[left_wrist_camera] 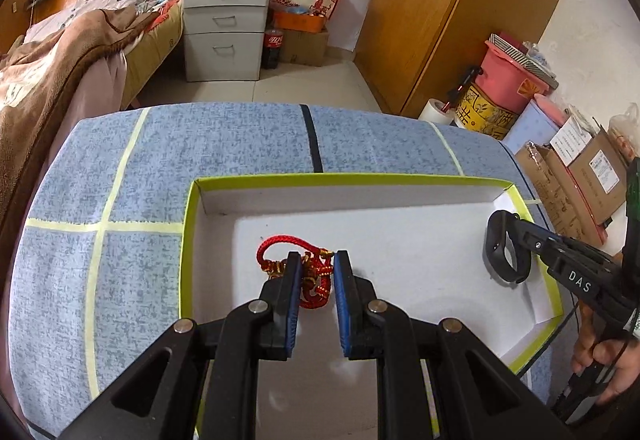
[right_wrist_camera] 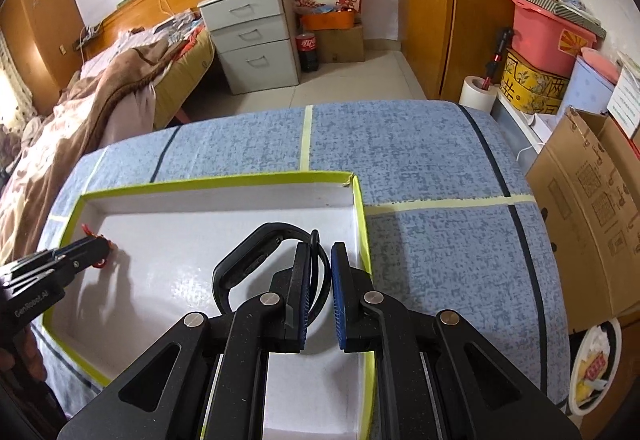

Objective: Organize jewelry
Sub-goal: 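Drop the black band in the yellow-green tray from the right tool while the left drops the red charm, then grasp the pink coil hair tie with the right tool while the left tool grasps the lavender coil tie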

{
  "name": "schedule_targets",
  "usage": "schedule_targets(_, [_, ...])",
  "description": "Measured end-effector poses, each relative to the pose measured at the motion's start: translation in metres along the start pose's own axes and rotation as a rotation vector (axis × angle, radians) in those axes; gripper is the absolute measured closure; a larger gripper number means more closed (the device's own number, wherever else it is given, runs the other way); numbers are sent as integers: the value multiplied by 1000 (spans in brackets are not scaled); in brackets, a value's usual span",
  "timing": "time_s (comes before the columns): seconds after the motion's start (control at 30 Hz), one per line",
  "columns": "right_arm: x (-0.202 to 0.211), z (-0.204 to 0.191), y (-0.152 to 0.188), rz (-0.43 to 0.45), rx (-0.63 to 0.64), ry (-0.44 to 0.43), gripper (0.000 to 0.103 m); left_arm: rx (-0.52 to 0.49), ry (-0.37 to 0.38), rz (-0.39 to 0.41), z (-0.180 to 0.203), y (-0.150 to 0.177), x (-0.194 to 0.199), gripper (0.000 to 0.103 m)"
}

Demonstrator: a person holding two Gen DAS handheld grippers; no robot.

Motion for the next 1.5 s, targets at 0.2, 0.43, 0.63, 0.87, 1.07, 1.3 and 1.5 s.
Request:
schedule_targets(0.2, [-5, 0, 1, -7, 0, -2, 92, 16, 3, -13, -1, 1, -3, 85])
schedule_targets(0.43, [-7, 0, 2, -19, 12, -10, 91, 8, 9, -19, 4, 2, -2, 72])
schedule_targets(0.63, [10, -2, 2, 24, -6, -64, 76, 4, 14, 7, 8, 4, 15, 57])
schedule_targets(0.87, [40, -7, 7, 71, -16, -98, 68, 1, 19, 50, 13, 8, 47, 56])
schedule_targets(1.07, [69, -10, 24, 100, -10, -111, 68, -11, 22, 93, 18, 24, 81, 52])
schedule_targets(1.3, [99, -9, 54, 118, 12, -123, 68, 0, -15, 128, 12, 53, 109, 52])
schedule_targets(1.5, [113, -8, 79, 115, 24, -128, 68, 27, -26, 135, 5, 86, 125, 52])
Point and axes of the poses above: each gripper's, at about its wrist camera, not at the fingertips, and x roughly against the way its jaws point, z to its right, y to its underside, the point moved 10 cm from there along -x, roughly the way its jaws point, and after that the axes turned 2 degrees about -z, right-handed, at the moved point
